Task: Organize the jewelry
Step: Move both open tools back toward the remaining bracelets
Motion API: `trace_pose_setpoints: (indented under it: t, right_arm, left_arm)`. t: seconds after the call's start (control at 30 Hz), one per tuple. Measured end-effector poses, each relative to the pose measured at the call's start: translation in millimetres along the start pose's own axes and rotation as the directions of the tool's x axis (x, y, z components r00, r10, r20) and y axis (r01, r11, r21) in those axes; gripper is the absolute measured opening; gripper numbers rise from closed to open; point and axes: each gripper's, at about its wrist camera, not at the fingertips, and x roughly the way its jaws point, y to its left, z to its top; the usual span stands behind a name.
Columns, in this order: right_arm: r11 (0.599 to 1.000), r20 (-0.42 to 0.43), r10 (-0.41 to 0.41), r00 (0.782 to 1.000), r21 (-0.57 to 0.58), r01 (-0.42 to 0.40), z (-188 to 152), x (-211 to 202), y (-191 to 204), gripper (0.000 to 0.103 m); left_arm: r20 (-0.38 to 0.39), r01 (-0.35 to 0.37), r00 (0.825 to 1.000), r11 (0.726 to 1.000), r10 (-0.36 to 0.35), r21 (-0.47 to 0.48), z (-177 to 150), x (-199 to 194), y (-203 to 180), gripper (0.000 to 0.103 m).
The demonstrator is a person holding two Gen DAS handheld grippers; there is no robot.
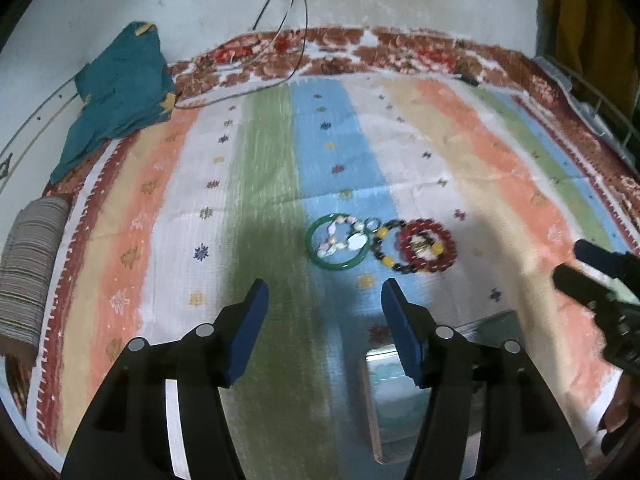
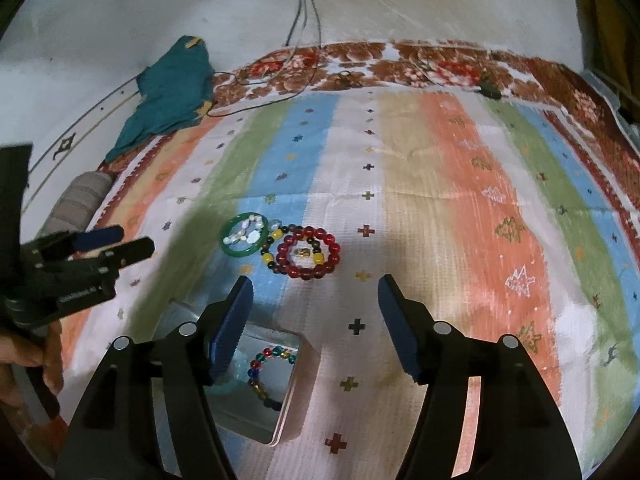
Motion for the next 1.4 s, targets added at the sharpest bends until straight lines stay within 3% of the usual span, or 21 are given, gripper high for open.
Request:
trace_pose_setpoints:
  t: [0.23,0.7,1.4]
  right_arm:
    - [0.999,-0.043,-0.009,0.999,0.038,0.011,3.6,20.3,-11.3,0.065]
    - [1.000,-0.085,-0.021,0.996,0.015,0.022,13.7,45.6,-10.9,0.065]
    - [1.000,-0.151,-0.029,0.988,-0.004,0.028,21.4,87.5,-14.8,0.066]
  left_arm:
    - [-0.023,0.004,1.000,0.996,-0.006,-0.084,13.1,21.2,19.5,0.059]
    - [-0.046,0.016,0.999,1.000,-0.016,-0.012,23.3,48.0,-2.2,0.060]
    - [-0.114,0.040,0.993,0.999,-0.042,-0.018,32.3,90.9,2.5,0.060]
